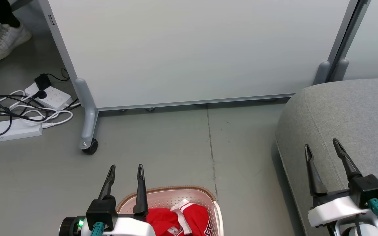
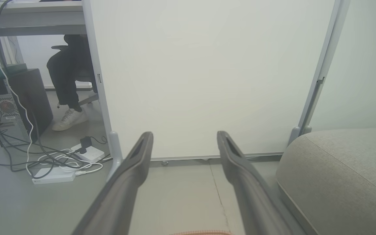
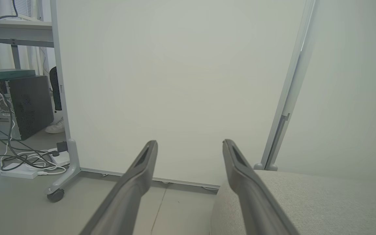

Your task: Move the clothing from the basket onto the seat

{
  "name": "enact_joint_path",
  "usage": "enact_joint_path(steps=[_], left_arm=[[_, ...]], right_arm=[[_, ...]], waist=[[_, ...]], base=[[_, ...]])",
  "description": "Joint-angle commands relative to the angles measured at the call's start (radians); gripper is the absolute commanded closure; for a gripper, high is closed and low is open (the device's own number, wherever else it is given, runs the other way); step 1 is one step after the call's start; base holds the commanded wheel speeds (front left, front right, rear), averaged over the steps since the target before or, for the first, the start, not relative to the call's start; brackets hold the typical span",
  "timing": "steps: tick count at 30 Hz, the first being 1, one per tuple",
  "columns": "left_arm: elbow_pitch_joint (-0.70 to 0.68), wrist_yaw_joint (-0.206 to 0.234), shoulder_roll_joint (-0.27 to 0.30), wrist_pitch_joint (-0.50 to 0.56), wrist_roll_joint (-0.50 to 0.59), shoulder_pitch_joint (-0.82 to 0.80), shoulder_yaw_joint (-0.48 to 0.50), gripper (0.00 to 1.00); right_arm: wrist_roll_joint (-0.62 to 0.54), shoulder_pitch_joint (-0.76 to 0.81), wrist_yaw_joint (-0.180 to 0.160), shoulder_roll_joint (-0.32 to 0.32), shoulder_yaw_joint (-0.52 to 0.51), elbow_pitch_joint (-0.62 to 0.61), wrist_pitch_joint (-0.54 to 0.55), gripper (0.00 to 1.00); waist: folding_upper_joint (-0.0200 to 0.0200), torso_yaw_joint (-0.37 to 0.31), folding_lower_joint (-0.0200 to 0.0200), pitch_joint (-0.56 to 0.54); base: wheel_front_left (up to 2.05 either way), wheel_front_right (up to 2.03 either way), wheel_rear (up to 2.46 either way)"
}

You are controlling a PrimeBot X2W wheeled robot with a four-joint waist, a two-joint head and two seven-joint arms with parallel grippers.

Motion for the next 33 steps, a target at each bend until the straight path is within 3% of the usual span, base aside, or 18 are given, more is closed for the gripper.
enact_joint_path(steps=[1,8,33], left_arm=[[0.000,0.003,0.003,-0.009,0.013,0.005,0.005,0.00],[0.001,0.012,0.003,-0.020,0.000,0.010,0.022,0.00],[0.009,0.000,0.003,-0.018,-0.027,0.014,0.037,0.00]], right_arm=[[-0.023,-0.005,0.002,0.002,-0.004,0.007,-0.008,0.00],[-0.070,-0.006,0.002,0.011,-0.014,0.019,-0.010,0.00],[-0.067,-0.003,0.002,0.003,0.005,0.025,-0.010,0.00]], waist=[[0.0000,0.000,0.0000,-0.001],[0.0000,0.001,0.0000,-0.008],[0.0000,0.004,0.0000,-0.012]], base=[[0.00,0.00,0.00],[0.00,0.00,0.00],[0.00,0.00,0.00]])
